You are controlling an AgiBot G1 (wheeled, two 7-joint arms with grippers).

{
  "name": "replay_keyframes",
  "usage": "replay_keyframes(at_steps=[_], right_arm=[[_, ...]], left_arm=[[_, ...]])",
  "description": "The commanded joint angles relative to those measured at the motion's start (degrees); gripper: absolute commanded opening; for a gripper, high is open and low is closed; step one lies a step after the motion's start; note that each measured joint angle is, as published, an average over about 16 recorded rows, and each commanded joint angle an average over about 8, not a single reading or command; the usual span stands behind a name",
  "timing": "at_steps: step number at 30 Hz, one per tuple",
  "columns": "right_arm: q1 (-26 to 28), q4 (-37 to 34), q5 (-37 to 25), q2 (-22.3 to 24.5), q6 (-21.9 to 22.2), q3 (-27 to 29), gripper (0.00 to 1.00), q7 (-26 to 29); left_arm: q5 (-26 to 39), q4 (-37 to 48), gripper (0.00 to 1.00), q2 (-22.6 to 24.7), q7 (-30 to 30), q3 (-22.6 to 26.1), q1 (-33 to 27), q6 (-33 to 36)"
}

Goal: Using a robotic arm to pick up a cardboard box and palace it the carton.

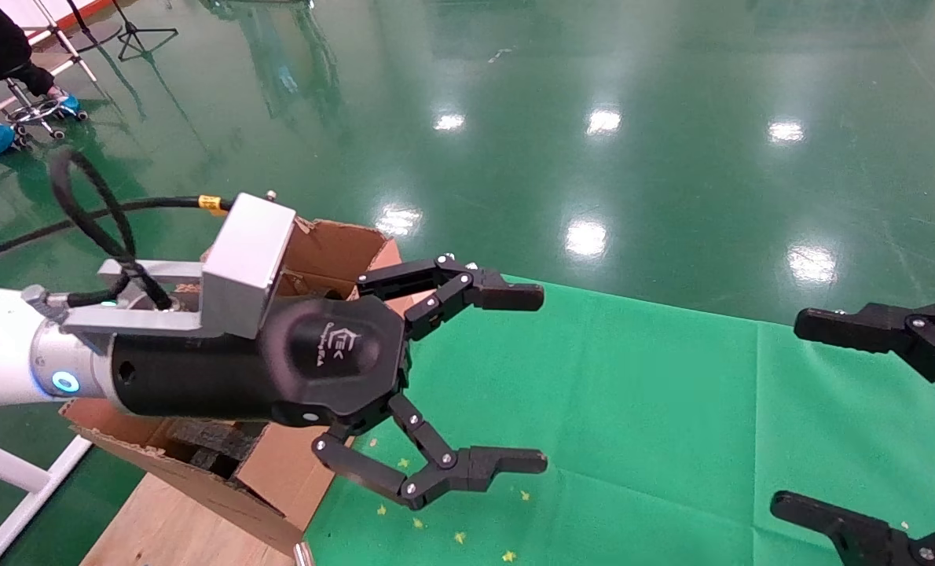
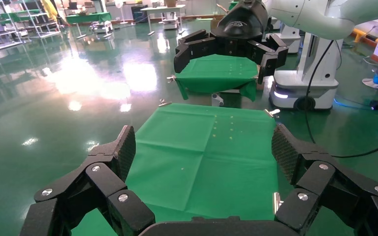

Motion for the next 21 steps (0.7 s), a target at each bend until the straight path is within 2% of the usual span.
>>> replay_keyframes(at_steps=[1,21], right_arm=[[0.0,0.0,0.0,0.0,0.0,0.0,1.00,0.0],[0.0,0.0,0.0,0.0,0.0,0.0,1.00,0.0]], left_arm=[[0.0,0.0,1.00,0.0,0.0,0.0,0.0,0.0],[0.0,0.0,1.00,0.0,0.0,0.0,0.0,0.0]])
